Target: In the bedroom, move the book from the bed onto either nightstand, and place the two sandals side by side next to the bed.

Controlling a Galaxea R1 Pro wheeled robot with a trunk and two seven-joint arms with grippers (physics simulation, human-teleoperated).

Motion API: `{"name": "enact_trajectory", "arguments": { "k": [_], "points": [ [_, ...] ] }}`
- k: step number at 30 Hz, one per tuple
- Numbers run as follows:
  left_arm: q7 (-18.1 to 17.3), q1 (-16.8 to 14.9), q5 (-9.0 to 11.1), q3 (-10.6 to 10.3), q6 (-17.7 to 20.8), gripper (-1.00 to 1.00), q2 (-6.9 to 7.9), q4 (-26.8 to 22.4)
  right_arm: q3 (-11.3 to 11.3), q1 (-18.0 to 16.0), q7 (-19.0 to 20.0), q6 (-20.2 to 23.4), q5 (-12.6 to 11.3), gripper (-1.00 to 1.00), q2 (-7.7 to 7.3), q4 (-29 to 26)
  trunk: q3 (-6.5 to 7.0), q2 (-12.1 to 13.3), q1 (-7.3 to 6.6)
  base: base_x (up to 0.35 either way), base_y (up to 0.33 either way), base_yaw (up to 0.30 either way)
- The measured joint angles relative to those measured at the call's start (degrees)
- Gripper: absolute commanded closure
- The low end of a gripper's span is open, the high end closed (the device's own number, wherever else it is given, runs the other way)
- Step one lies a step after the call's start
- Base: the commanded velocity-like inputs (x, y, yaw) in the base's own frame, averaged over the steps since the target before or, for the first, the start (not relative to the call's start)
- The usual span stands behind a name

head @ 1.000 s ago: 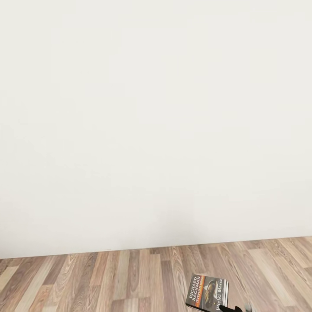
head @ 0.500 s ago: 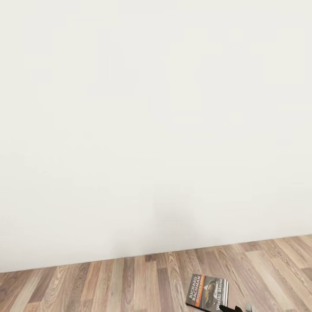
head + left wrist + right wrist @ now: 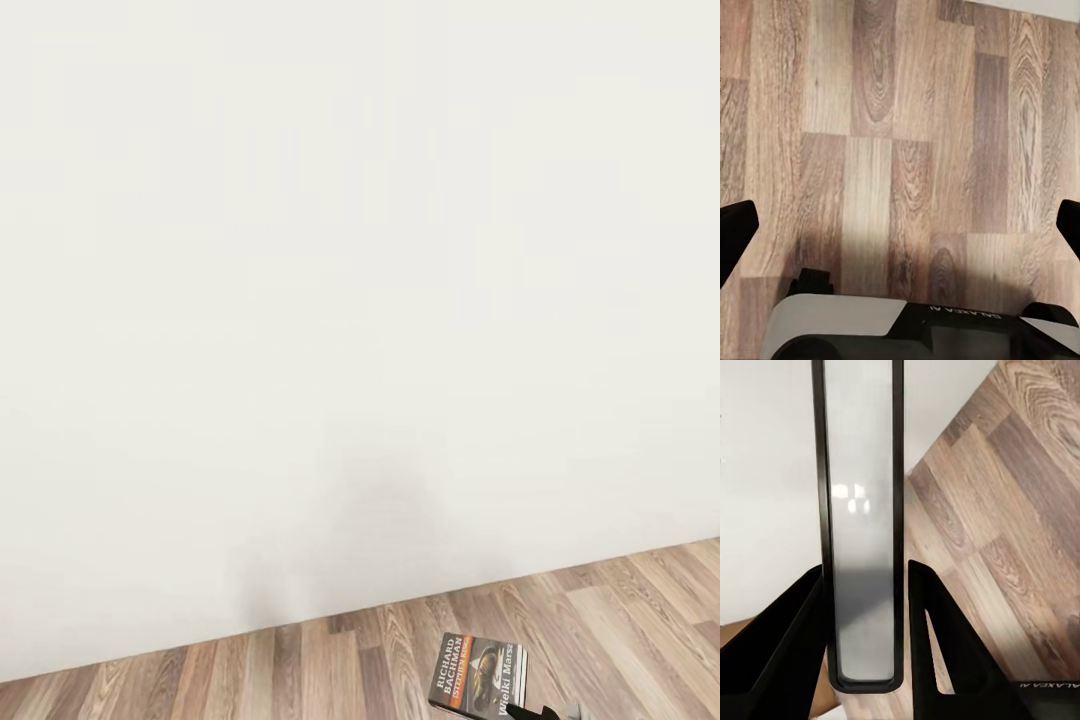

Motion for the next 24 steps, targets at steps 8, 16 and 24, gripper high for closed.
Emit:
{"name": "enact_trajectory", "arguments": {
  "k": [8,16,24],
  "points": [
    [0.00,-0.02,0.00,0.00,-0.01,-1.00,0.00,0.00,-0.10,-0.01,0.02,0.01,-0.03,1.00,0.00,0.00,0.00,0.01,0.03,0.185,0.083,-0.010],
    [-0.01,0.00,0.00,0.00,-0.02,-1.00,-0.01,0.03,-0.10,0.01,0.02,0.01,-0.02,1.00,0.01,-0.01,0.00,0.01,0.03,0.009,0.004,-0.195],
    [-0.01,0.00,0.00,0.00,-0.02,-1.00,-0.01,0.03,0.01,0.01,0.02,0.00,0.01,1.00,0.03,-0.01,0.00,0.01,0.02,0.031,0.003,-0.295]
  ]
}}
